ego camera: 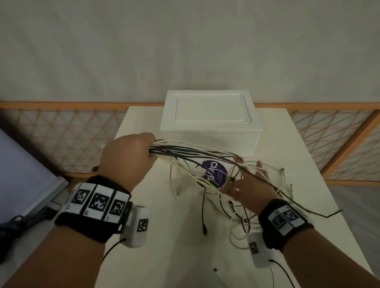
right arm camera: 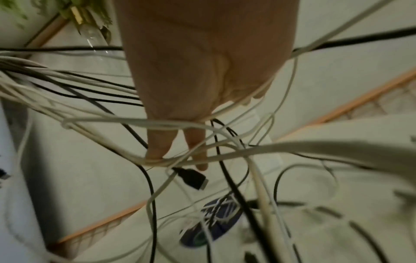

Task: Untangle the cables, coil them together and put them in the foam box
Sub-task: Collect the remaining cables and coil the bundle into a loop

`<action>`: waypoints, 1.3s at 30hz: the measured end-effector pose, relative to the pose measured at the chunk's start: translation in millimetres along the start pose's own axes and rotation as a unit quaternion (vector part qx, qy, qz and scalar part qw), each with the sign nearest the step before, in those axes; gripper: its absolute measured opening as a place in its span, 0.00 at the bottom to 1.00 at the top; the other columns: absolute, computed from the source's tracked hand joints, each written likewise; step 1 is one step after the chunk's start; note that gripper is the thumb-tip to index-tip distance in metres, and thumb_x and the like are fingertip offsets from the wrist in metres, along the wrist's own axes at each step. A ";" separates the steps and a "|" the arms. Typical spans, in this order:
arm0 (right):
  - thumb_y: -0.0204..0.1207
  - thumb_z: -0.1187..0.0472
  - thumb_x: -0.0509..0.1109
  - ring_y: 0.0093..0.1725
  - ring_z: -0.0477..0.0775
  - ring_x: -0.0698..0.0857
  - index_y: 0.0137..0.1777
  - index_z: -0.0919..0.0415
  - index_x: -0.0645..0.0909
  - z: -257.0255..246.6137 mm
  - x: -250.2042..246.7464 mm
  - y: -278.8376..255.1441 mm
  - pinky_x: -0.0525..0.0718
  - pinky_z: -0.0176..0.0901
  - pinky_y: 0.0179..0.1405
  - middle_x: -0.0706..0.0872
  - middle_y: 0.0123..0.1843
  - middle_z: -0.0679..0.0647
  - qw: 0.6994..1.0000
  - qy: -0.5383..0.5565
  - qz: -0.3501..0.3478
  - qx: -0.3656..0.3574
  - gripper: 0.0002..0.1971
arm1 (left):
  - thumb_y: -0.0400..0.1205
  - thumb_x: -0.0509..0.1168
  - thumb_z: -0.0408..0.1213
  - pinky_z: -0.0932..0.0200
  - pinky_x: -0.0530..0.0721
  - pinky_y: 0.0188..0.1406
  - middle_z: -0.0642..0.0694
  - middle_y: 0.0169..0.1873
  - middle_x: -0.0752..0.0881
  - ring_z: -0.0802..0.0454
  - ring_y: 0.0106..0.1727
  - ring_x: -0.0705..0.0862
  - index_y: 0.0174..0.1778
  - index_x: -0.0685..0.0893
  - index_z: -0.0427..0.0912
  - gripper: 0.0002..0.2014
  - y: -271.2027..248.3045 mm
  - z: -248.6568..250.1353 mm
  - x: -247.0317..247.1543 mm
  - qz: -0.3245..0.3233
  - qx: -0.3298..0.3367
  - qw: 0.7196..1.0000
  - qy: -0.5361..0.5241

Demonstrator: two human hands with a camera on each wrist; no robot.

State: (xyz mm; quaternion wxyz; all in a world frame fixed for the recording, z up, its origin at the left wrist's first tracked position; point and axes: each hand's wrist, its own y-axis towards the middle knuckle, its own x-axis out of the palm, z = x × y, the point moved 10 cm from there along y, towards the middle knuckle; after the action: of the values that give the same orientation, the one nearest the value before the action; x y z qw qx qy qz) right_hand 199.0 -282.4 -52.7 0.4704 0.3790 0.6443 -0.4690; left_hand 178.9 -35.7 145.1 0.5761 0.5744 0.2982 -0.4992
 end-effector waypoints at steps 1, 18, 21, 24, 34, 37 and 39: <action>0.72 0.22 0.37 0.84 0.63 0.39 0.68 0.33 0.75 10.1 -13.6 -2.9 0.33 0.70 0.78 0.57 0.84 0.42 0.998 -0.059 0.027 0.015 0.35 | 0.70 0.72 0.28 0.67 0.55 0.22 0.50 0.19 0.72 0.49 0.22 0.67 0.30 0.81 0.39 0.07 -1.9 -0.7 2.6 -0.005 -0.003 1.000 -0.002; 0.78 0.28 0.42 0.62 0.47 0.79 0.60 0.40 0.84 39.7 -50.1 -40.8 0.58 0.59 0.77 0.84 0.49 0.38 0.962 -0.112 0.110 -0.224 0.32 | 0.80 0.61 0.33 0.51 0.74 0.39 0.34 0.37 0.85 0.36 0.40 0.80 0.42 0.84 0.38 0.07 19.9 -95.8 -6.5 0.028 -0.197 0.978 -0.058; 0.71 0.21 0.35 0.69 0.38 0.75 0.69 0.35 0.77 59.3 -21.9 -25.1 0.56 0.62 0.80 0.85 0.59 0.37 0.990 0.102 0.040 -0.085 0.40 | 0.80 0.61 0.33 0.52 0.72 0.40 0.34 0.39 0.86 0.37 0.41 0.81 0.45 0.86 0.39 0.08 29.1 -88.2 -6.8 0.039 -0.190 0.978 -0.076; 0.75 0.26 0.44 0.55 0.50 0.85 0.48 0.49 0.87 77.5 -8.8 -11.7 0.76 0.56 0.65 0.90 0.51 0.47 0.989 0.124 0.042 0.066 0.36 | 0.81 0.61 0.34 0.53 0.70 0.38 0.39 0.35 0.82 0.42 0.37 0.76 0.40 0.82 0.40 0.07 34.6 -74.1 2.5 0.039 -0.177 0.979 -0.097; 0.49 0.68 0.84 0.65 0.57 0.82 0.46 0.48 0.90 106.5 18.0 -33.2 0.76 0.61 0.62 0.87 0.63 0.53 0.962 -0.261 0.042 -0.068 0.24 | 0.77 0.62 0.29 0.50 0.74 0.37 0.30 0.36 0.83 0.41 0.38 0.78 0.39 0.84 0.29 0.07 35.5 -80.9 9.8 0.064 -0.231 0.940 -0.244; 0.74 0.50 0.75 0.68 0.51 0.79 0.61 0.47 0.85 101.7 5.0 -24.8 0.71 0.42 0.66 0.83 0.67 0.46 0.968 -0.225 -0.099 -0.055 0.16 | 0.77 0.62 0.29 0.48 0.76 0.39 0.32 0.37 0.85 0.37 0.41 0.81 0.43 0.85 0.28 0.08 39.6 -56.0 21.7 0.043 -0.215 0.940 -0.260; 0.79 0.44 0.66 0.70 0.48 0.76 0.67 0.49 0.82 77.7 -24.6 -22.7 0.68 0.39 0.68 0.81 0.70 0.45 0.972 -0.153 -0.168 -0.066 0.20 | 0.78 0.61 0.29 0.53 0.68 0.31 0.42 0.29 0.80 0.41 0.37 0.78 0.36 0.82 0.34 0.07 43.5 -31.0 25.3 0.021 -0.191 0.952 -0.236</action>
State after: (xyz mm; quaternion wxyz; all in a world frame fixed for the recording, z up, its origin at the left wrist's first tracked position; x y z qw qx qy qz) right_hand 204.0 -364.4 -32.6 0.5018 0.1578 0.6488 -0.5499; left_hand 234.2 -18.8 132.7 0.7394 0.3252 0.2312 -0.5424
